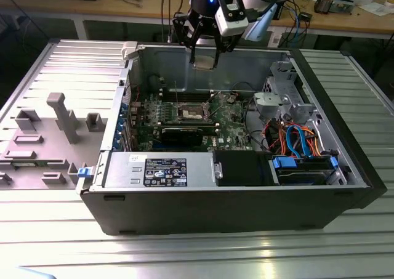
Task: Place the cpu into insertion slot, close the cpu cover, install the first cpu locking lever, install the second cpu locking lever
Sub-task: 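Place the cpu into insertion slot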
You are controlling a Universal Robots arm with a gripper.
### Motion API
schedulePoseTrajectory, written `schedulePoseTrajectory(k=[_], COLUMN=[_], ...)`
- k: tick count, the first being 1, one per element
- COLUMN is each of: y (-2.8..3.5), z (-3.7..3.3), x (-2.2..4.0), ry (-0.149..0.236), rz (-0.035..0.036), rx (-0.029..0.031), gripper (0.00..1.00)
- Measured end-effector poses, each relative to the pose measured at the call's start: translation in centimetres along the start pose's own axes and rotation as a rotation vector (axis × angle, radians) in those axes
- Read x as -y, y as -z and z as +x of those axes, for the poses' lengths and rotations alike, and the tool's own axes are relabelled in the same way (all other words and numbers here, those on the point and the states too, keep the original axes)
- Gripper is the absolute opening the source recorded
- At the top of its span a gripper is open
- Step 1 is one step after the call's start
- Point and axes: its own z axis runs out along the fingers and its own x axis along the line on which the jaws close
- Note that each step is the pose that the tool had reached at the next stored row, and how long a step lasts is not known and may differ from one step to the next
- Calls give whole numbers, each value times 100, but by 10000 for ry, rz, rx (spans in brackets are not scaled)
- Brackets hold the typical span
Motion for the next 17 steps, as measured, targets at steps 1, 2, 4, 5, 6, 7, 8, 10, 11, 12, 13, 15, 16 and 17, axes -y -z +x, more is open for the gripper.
schedulePoseTrajectory(k=[1, 2, 4, 5, 6, 7, 8, 10, 11, 12, 13, 15, 16, 17], y=[0, 0, 0, 0, 0, -2, -4, -4, -4, -6, -8, -9, -9, -9], z=[0, 0, 0, 0, 0, 0, 1, -1, -1, 0, 0, 0, 0, 0], x=[0, 0, 0, 0, 0, 2, 4, 4, 4, 4, 4, 4, 4, 4], ry=[-1, -2, -2, -3, -9, -30, -47, -250, -357, -555, -721, -933, -979, -991], rz=[0, 0, 0, -1, 0, -3, -5, -1, -3, -9, -13, -16, -18, -19], rx=[0, 0, 0, 0, 1, 4, 6, 21, 29, 46, 61, 78, 81, 83], gripper=[55, 55, 55, 55, 55, 55, 55, 55, 55, 55, 55, 55, 55, 55])
